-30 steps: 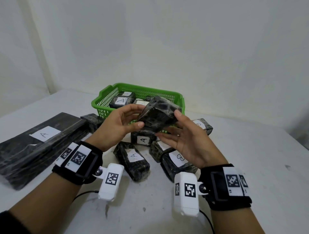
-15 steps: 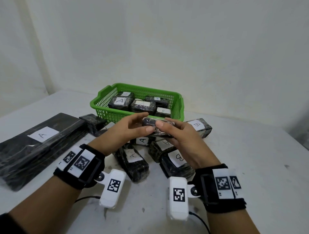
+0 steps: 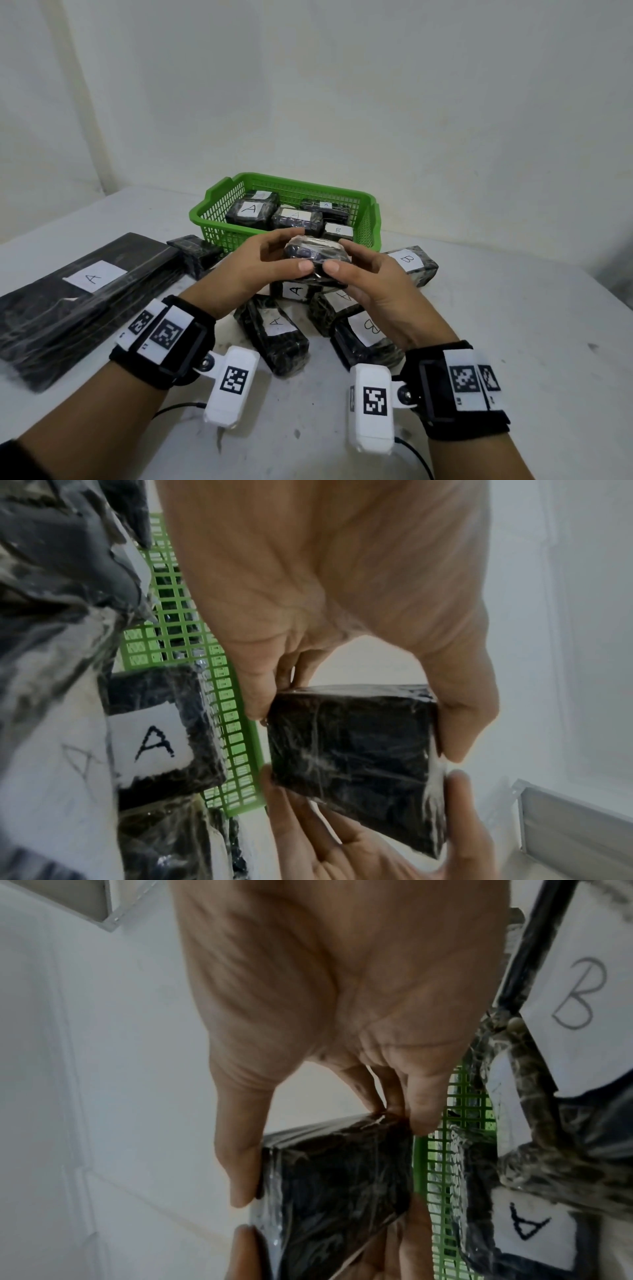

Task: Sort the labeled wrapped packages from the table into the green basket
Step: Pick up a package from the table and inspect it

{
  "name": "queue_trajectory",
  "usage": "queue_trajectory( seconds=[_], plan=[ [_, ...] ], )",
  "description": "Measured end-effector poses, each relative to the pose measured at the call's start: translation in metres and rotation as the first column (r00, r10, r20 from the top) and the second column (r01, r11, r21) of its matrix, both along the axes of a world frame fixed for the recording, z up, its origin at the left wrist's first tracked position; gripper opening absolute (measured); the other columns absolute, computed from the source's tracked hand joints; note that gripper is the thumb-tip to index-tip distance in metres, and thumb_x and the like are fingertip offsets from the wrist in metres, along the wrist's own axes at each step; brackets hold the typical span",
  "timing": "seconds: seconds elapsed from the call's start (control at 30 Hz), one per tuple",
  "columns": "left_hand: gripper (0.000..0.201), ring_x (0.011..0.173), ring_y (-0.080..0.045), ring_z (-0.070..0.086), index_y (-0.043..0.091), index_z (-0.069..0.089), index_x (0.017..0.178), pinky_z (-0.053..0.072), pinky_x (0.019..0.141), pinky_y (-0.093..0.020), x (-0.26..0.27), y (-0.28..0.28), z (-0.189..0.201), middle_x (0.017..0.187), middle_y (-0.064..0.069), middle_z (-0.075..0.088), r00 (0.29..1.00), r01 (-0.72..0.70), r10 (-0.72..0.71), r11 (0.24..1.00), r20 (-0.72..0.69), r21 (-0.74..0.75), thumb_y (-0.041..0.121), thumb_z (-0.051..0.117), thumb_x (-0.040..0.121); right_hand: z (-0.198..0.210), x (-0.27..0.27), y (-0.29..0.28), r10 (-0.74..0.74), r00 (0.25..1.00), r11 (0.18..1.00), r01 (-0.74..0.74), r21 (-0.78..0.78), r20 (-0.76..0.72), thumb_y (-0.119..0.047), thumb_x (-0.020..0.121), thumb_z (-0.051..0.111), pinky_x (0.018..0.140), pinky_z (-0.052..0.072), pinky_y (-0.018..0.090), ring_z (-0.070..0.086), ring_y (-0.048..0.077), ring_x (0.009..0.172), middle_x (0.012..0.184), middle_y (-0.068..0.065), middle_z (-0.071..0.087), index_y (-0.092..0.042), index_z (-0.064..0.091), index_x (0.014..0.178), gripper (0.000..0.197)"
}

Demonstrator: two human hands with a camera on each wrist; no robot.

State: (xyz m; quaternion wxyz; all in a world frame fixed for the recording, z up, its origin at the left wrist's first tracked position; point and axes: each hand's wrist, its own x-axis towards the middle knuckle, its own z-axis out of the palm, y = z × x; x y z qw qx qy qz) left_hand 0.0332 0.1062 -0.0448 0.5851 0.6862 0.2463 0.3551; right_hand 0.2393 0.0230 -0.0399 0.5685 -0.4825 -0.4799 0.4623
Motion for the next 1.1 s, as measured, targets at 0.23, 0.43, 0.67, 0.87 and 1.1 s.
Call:
queue_trajectory(
  seconds=[0.23,0.43,0.67,0.87,1.1],
  plan=[
    [0.113,0.132,-0.017,0.061,0.015,0.046,0.150,0.054,0.102,-0.030,-0.005,0.003,0.002,0.143,0.001,0.063,0.997,-0.039,0.035,0.997,0.076,0.060,0.036,0.099,0.052,0.009,-0.006,-0.008,0.031,0.999,0.998,-0.032,-0.051,-0.027,-0.050,0.064,0.094,0.109,0.054,0.042,0.070,0.022,0.122,0.131,0.005,0.074,-0.010,0.057,0.144,0.097],
    [0.116,0.142,-0.013,0.050,0.022,0.035,0.154,0.055,0.102,-0.034,0.000,-0.005,0.001,0.156,0.008,0.049,0.988,0.104,-0.113,0.991,0.104,0.083,0.041,0.098,0.059,0.009,0.001,-0.009,0.015,0.996,0.991,-0.027,-0.133,-0.089,-0.019,0.097,0.068,0.074,0.065,0.034,0.073,0.029,0.090,0.111,0.018,0.079,-0.004,0.074,0.115,0.024],
    [0.061,0.127,-0.021,0.065,0.007,0.055,0.140,0.051,0.110,-0.043,0.003,-0.002,0.003,0.134,-0.006,0.069,0.976,-0.187,0.166,0.970,0.140,0.155,0.019,0.078,0.085,0.009,-0.002,-0.007,-0.014,1.000,0.999,0.015,-0.042,0.010,-0.017,0.081,0.085,0.092,0.061,0.039,0.078,0.020,0.103,0.113,0.003,0.081,-0.022,0.068,0.124,0.046],
    [0.054,0.126,-0.023,0.064,0.012,0.058,0.125,0.053,0.104,-0.032,-0.002,-0.004,0.007,0.127,0.000,0.069,0.978,-0.093,0.031,0.951,0.208,0.296,0.001,0.083,0.079,0.011,-0.006,-0.009,0.038,0.998,0.987,-0.046,-0.154,-0.056,-0.058,0.074,0.074,0.107,0.055,0.043,0.073,0.030,0.115,0.121,0.005,0.078,-0.030,0.083,0.103,0.042],
    [0.066,0.138,-0.022,0.054,0.015,0.051,0.141,0.048,0.112,-0.041,-0.003,-0.007,0.009,0.146,0.002,0.057,0.997,-0.001,-0.025,0.946,0.075,0.324,0.023,0.082,0.084,0.011,-0.007,-0.008,0.072,0.986,0.997,-0.072,0.007,-0.153,-0.031,0.075,0.078,0.091,0.059,0.023,0.074,0.012,0.100,0.109,0.006,0.079,-0.013,0.079,0.106,0.036]
  ],
)
